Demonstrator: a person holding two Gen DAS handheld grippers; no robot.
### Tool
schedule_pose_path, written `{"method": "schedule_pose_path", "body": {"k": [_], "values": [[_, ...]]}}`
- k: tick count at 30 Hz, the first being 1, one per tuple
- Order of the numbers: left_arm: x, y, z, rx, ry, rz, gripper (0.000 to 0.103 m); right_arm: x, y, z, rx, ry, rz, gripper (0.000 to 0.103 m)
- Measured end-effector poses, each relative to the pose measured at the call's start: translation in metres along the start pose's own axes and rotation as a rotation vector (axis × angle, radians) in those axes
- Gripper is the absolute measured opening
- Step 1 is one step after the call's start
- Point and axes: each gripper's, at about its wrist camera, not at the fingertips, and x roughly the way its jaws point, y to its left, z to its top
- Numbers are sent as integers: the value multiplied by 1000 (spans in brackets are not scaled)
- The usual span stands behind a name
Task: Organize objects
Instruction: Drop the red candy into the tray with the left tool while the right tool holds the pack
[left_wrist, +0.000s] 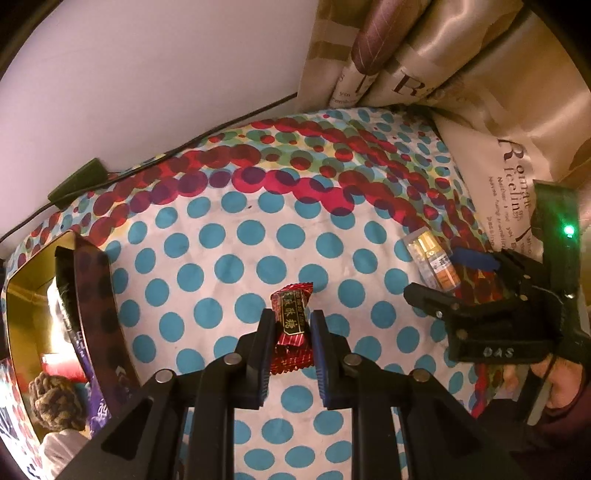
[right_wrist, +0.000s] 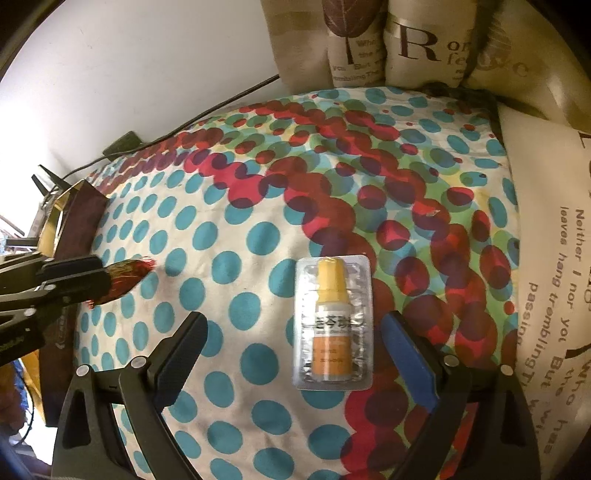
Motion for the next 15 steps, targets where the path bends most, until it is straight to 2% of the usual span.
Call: {"method": "schedule_pose_path", "body": {"k": [6, 15], "values": [[-24, 2, -1, -15, -46, -2, 20, -1, -5, 0, 10, 2, -18, 94], [-54, 15, -2, -55, -97, 39, 20, 2, 0, 3, -29, 17, -73, 94]]}}
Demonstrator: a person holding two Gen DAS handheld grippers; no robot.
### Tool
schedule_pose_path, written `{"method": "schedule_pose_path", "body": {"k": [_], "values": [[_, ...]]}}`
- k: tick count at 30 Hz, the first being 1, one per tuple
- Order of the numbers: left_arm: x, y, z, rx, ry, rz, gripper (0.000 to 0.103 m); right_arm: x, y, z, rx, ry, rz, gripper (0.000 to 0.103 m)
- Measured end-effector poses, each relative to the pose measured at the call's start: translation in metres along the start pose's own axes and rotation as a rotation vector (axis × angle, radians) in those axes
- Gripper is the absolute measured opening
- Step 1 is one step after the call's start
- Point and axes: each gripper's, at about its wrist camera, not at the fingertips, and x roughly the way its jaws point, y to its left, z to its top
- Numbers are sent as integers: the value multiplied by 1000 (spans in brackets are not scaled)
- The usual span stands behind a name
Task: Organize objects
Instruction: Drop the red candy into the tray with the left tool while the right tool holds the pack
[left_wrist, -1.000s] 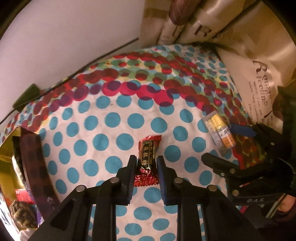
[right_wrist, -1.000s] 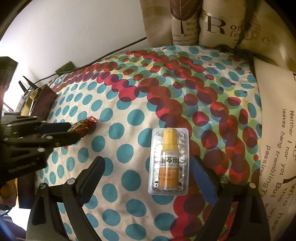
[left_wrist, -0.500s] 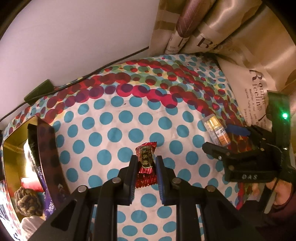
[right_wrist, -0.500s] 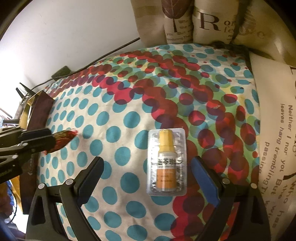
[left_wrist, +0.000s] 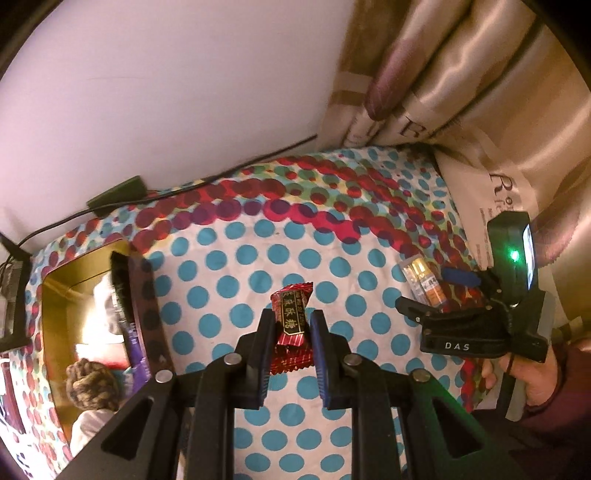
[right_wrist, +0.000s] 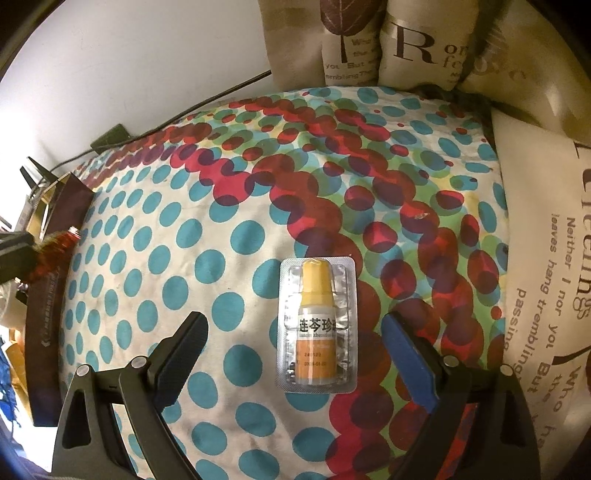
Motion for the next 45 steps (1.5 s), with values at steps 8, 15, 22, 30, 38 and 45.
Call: {"method": "schedule_pose_path", "body": {"k": [8, 15, 22, 30, 38, 45], "values": [[-22, 27, -7, -63, -35, 109, 20, 3, 6, -1, -30, 8, -46, 95], [-38, 55, -19, -128, -55, 187, 20, 6, 12, -4, -84, 23, -104, 95], [-50, 80, -32, -177, -71, 231, 20, 5, 16, -6, -85, 32, -116, 95], [-60, 102, -46, -230, -85, 265, 20, 5, 16, -6, -82, 40, -119, 95], [-68, 133, -69, -294, -66, 305, 20, 7, 15, -3, -81, 33, -120, 94], [-62, 142, -80, -307, -37, 308, 20, 2, 19, -3, -95, 11, -114, 77]]}}
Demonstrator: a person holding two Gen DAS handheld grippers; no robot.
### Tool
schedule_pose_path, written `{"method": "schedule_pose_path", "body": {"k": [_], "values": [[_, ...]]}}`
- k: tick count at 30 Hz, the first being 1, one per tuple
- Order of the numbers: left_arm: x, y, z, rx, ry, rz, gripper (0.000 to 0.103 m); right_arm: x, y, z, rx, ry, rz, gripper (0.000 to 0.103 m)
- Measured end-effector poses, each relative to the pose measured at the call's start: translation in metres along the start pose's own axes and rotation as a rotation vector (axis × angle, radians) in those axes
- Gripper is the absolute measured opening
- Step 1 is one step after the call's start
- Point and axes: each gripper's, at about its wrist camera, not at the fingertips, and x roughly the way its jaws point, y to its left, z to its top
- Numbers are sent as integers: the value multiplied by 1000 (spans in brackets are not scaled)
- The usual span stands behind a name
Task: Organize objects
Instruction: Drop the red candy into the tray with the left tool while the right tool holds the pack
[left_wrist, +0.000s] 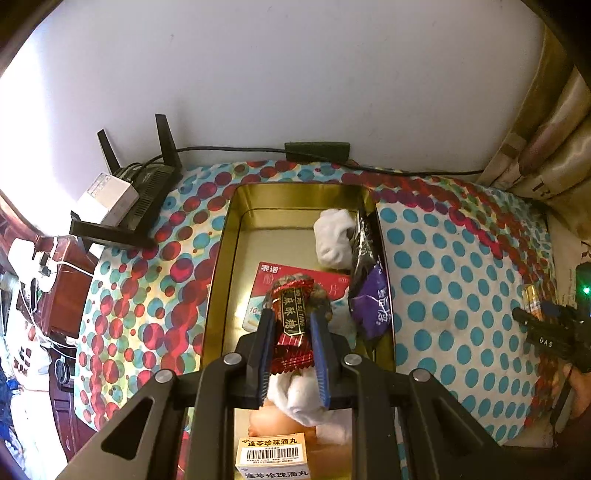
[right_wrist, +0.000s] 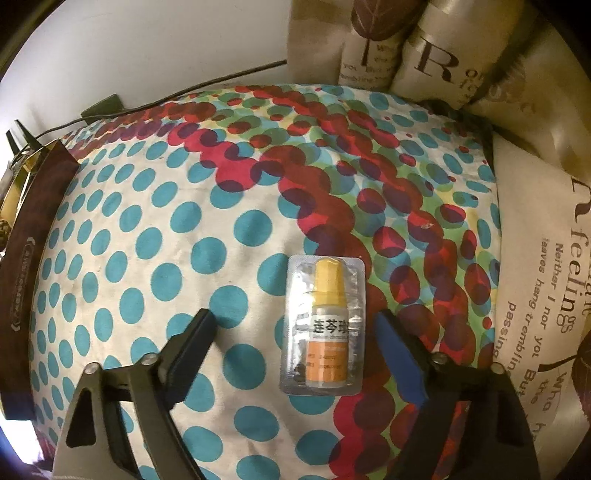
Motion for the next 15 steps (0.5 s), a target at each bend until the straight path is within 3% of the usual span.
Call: {"method": "schedule_pose_path", "body": {"k": [2, 4, 5, 6, 15], "values": [[1, -1, 0, 1, 1, -2, 20, -2, 2, 0, -7, -10, 2, 71], [1, -3, -2, 6, 0, -6, 20, -3, 4, 1, -12, -20, 5, 58], [1, -3, -1, 7, 1, -8, 20, -4, 4, 2, -14, -26, 6, 45], [2, -4, -2, 6, 2, -11, 20, -6, 4, 4, -18, -29, 11, 38], [1, -3, -7, 4, 0, -13, 22, -5, 14, 6, -29, -29, 25, 37]]}}
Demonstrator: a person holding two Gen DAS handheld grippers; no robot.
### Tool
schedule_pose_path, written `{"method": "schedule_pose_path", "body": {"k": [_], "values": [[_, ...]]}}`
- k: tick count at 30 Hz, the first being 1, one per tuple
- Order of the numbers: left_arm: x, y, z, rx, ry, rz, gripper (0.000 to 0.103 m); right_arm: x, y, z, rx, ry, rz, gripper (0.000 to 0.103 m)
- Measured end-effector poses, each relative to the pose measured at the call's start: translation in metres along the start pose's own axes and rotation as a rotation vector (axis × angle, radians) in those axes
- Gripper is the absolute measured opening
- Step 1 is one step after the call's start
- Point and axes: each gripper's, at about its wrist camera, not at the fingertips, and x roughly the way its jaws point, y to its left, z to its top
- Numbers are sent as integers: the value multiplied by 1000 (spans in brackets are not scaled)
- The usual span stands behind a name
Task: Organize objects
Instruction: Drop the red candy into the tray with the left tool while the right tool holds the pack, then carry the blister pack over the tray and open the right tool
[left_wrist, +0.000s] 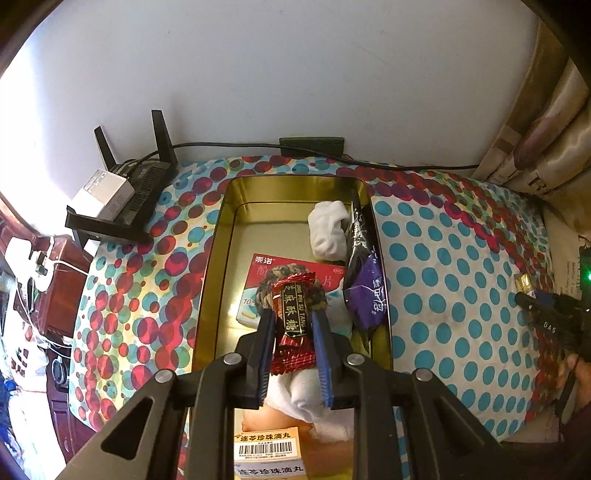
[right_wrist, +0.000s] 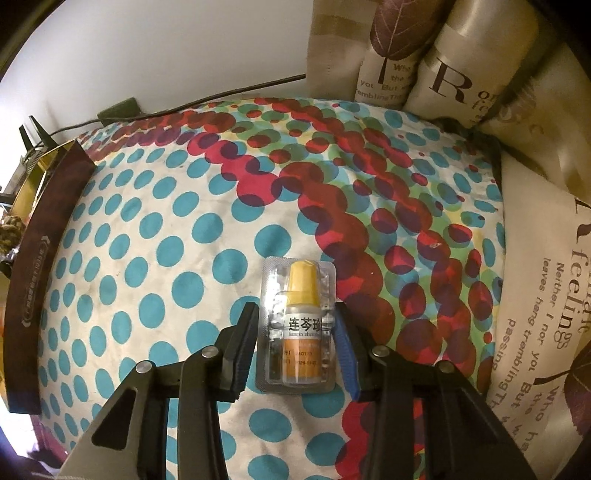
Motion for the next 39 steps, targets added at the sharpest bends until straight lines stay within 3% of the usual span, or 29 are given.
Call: {"method": "schedule_pose_path", "body": {"k": [6, 11, 23, 39], "values": [[-1, 1, -3, -8, 6, -20, 23, -9, 10, 5, -15, -23, 27, 37], [-4, 7, -7, -43, 19, -58, 39, -19, 25, 15, -33, -50, 72, 37], [-9, 18, -25, -91, 43, -75, 43, -42, 79, 36, -116, -115, 217, 37], [11, 51, 4, -147, 23, 37, 44, -60, 121, 42, -198, -138, 291, 37]]}}
